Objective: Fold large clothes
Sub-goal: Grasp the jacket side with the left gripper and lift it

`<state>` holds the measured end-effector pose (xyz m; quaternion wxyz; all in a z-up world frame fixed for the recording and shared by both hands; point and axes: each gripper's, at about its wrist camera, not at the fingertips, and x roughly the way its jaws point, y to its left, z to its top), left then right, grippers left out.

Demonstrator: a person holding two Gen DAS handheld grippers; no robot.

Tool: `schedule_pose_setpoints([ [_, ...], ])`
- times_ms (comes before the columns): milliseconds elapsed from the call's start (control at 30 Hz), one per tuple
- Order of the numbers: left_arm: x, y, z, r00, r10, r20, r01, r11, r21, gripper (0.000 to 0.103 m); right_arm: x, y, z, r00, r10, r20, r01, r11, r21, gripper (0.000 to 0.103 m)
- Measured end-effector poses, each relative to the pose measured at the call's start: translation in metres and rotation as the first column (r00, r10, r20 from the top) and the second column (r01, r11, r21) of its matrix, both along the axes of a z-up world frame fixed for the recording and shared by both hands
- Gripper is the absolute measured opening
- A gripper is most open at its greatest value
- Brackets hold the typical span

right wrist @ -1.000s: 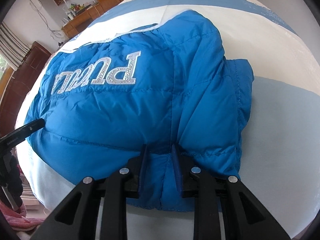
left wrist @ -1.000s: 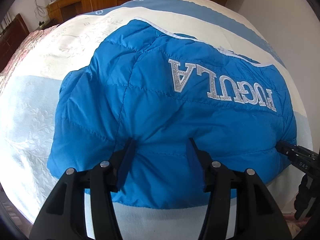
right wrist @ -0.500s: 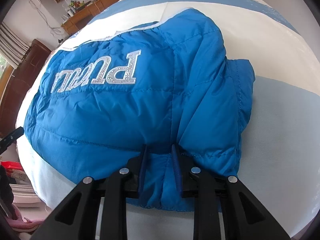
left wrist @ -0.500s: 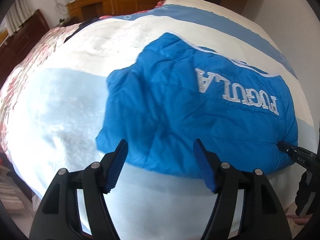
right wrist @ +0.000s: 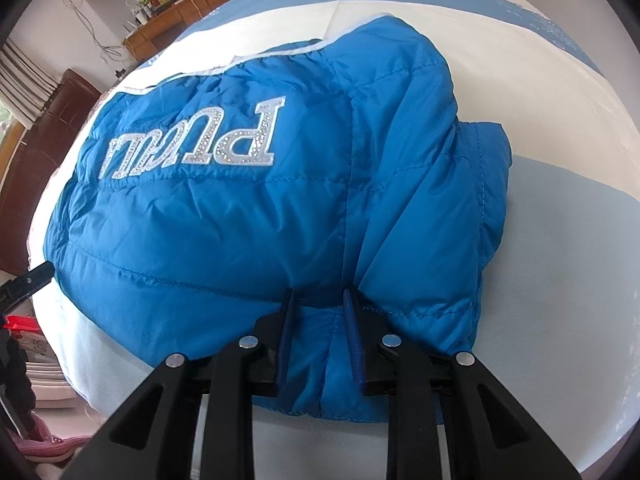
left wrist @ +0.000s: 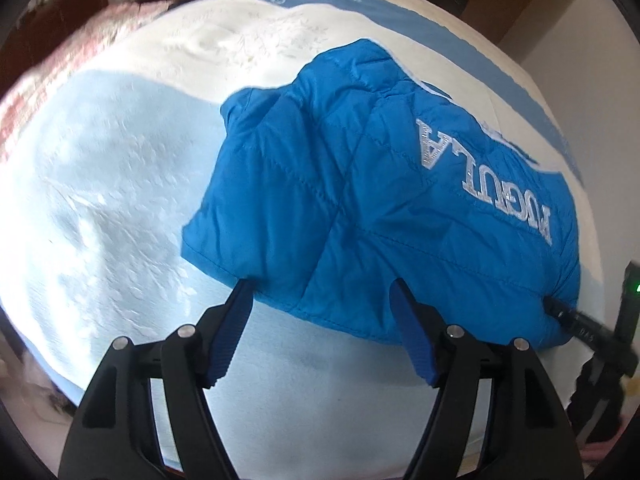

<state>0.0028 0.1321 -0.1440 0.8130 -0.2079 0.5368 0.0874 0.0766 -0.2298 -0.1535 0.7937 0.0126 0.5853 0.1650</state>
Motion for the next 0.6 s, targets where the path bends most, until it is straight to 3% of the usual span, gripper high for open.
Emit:
schedule_pose_setpoints([
  [100, -0.001, 0.015, -0.011, 0.998, 0.061, 0.014, -0.059, 0.992, -0.111, 0.074, 0.000, -0.001, 0.000, 1.000, -0.001, 0.000, 0.001, 1.000, 0.001, 0.023],
  [200, -0.001, 0.031, -0.020, 0.990, 0.135, 0.035, -0.123, 0.965, -0.233, 0.077, 0.000, 0.000, 0.000, 1.000, 0.000, 0.001, 0.000, 1.000, -0.001, 0.023],
  [333, -0.006, 0.050, -0.032, 0.974, 0.221, 0.040, -0.189, 0.904, -0.384, 0.079, 0.000, 0.000, 0.000, 1.000, 0.001, -0.001, -0.001, 1.000, -0.001, 0.023],
  [467, -0.009, 0.065, -0.045, 0.955, 0.298, 0.015, -0.258, 0.850, -0.460, 0.079, 0.000, 0.000, 0.000, 1.000, 0.002, -0.001, -0.002, 1.000, -0.005, 0.023],
  [567, -0.023, 0.075, -0.058, 0.936, 0.352, -0.018, -0.305, 0.782, -0.544, 0.077, 0.000, -0.001, 0.000, 1.000, 0.000, -0.007, 0.000, 1.000, 0.001, 0.023],
  [600, -0.027, 0.077, -0.059, 0.932, 0.362, -0.016, -0.311, 0.775, -0.551, 0.077, 0.000, -0.002, 0.000, 1.000, -0.003, -0.009, 0.003, 1.000, 0.005, 0.023],
])
